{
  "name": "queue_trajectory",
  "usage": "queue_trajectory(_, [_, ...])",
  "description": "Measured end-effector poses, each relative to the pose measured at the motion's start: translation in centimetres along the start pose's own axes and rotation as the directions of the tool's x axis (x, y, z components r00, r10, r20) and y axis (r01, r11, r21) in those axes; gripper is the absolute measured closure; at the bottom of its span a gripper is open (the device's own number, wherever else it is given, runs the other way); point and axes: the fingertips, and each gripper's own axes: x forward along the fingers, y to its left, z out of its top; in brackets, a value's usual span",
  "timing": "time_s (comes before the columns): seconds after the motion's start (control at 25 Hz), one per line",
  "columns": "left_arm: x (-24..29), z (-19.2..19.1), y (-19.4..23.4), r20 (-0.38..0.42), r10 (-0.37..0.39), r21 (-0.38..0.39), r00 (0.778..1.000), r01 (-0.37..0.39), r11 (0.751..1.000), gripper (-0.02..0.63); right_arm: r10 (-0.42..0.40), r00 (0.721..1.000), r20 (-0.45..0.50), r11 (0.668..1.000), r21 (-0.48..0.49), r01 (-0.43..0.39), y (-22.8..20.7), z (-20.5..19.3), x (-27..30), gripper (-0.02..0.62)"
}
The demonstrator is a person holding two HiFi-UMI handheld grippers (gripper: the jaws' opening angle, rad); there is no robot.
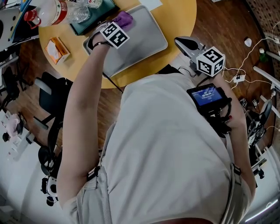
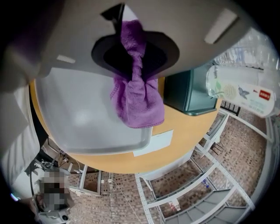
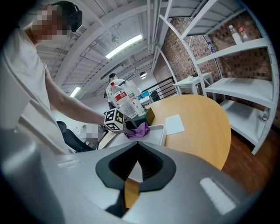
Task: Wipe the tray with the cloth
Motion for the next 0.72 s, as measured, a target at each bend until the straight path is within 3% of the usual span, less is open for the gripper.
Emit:
queue_trajectory(0.32, [0.0,1.1,-0.4,-0.01,0.009,-0.001,1.0,-0.009,1.0,0.554,-0.003,1.0,0.0,1.0,0.013,0.003,-0.6,-0.8,-0.2,0.594])
queue_trajectory(0.48, [-0.7,1.6,-4.4,-0.018,-0.016,0.086,1.0,0.018,0.996,0.554,0.011,1.0,0.009,1.0,0.004,-0.011,0.1,-0.5,0.1,0.594])
queue_trajectory(0.72, [-1.8,2.1,-11.1,0.005,-0.07,0.103,0.998,0.069,0.992,0.554,0.034,0.999,0.013,0.999,-0.01,-0.034,0.7,-0.1,0.6,0.592])
